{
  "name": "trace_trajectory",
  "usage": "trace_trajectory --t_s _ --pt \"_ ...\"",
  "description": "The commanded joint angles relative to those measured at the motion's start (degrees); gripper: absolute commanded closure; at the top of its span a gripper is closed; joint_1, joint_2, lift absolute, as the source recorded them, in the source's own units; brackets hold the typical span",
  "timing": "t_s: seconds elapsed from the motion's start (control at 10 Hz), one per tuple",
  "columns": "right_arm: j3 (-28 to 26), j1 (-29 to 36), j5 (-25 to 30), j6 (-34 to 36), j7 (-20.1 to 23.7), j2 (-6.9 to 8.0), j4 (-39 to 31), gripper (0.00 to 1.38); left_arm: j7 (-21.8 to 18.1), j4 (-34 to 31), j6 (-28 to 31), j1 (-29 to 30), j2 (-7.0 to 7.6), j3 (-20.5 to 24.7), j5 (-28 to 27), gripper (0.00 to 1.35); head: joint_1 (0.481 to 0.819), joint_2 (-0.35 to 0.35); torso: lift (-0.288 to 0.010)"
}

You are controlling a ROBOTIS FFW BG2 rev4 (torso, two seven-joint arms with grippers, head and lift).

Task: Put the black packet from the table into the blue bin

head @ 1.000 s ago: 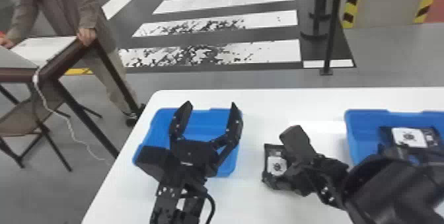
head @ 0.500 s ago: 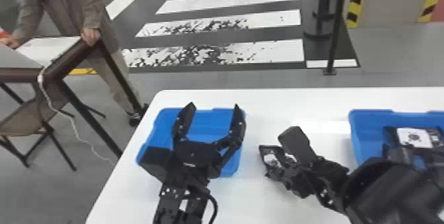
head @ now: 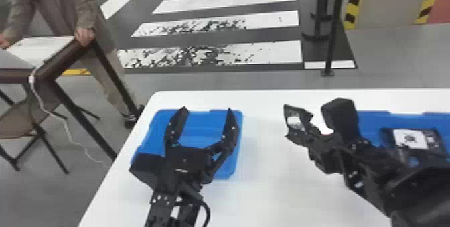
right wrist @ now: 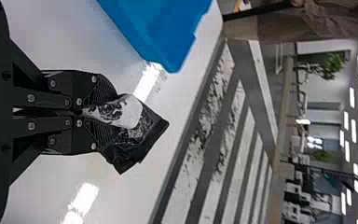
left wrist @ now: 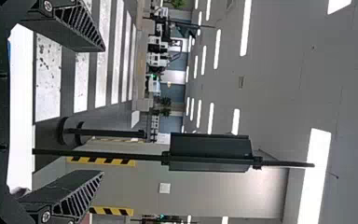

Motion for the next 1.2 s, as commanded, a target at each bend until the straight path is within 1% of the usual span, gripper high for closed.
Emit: trace_trajectory --t_s 0.0,0.1,0.2,0.3,0.4,0.5,0.6,0.7,0.8,0.9,1.0,1.1 --pt "-10.0 6.9 3.2 -0.7 -0.4 0.59 -9.9 1.18 0.0 0.0 0.0 0.0 0.00 -0.2 0.0 0.09 0.695 0.223 -0.110" --pt "-16.5 10.9 4.8 0.7 -1.0 1.38 -13.7 1.18 0.0 0.0 -0.2 0.0 0.00 -0.2 0.0 0.09 0.695 0.171 -0.110" --pt "-22.9 13.5 6.4 2.0 -1.2 2.25 -15.0 1.18 0.0 0.0 -0.3 0.3 0.00 0.1 0.0 0.09 0.695 0.107 -0.110" --pt "-27.8 15.0 7.4 2.3 -1.2 2.69 -15.0 1.18 -0.1 0.0 -0.3 0.3 -0.09 0.2 0.0 0.09 0.695 0.068 -0.110" --pt "-30.8 15.7 8.5 3.0 -1.2 2.87 -14.9 1.18 -0.2 0.0 -0.5 0.3 -0.09 0.2 0.1 0.09 0.695 -0.003 -0.110" --pt "-31.8 15.9 8.6 3.7 -1.1 2.78 -14.0 1.18 -0.2 0.0 -0.5 0.4 -0.09 0.2 0.1 0.09 0.695 -0.070 -0.110" --pt "-32.2 15.3 8.5 4.3 0.0 2.78 -12.3 1.13 -0.3 0.0 -0.5 0.3 -0.09 0.1 0.1 0.09 0.695 -0.106 -0.110" --pt "-32.3 14.7 8.9 4.3 1.6 2.69 -11.2 0.76 -0.3 0.0 -0.5 0.3 -0.09 0.1 0.0 0.09 0.695 -0.116 -0.110" --pt "-32.3 15.2 8.8 3.8 1.9 2.69 -11.5 0.31 -0.3 0.0 -0.6 0.3 -0.26 0.2 0.0 0.09 0.695 -0.120 -0.110" --pt "-32.6 16.3 8.4 1.0 1.9 2.69 -12.5 0.04 -0.3 0.0 -0.9 0.3 -0.35 0.3 0.0 0.09 0.695 -0.121 -0.110" --pt "-33.2 18.3 7.8 -3.9 1.9 2.78 -14.1 0.09 -0.3 0.0 -1.0 0.4 -0.35 0.3 0.0 0.09 0.695 -0.119 -0.110" --pt "-33.4 20.8 5.4 -8.5 1.9 2.87 -16.5 0.14 -0.3 0.0 -1.2 0.4 -0.44 0.4 0.0 0.09 0.695 -0.118 -0.110"
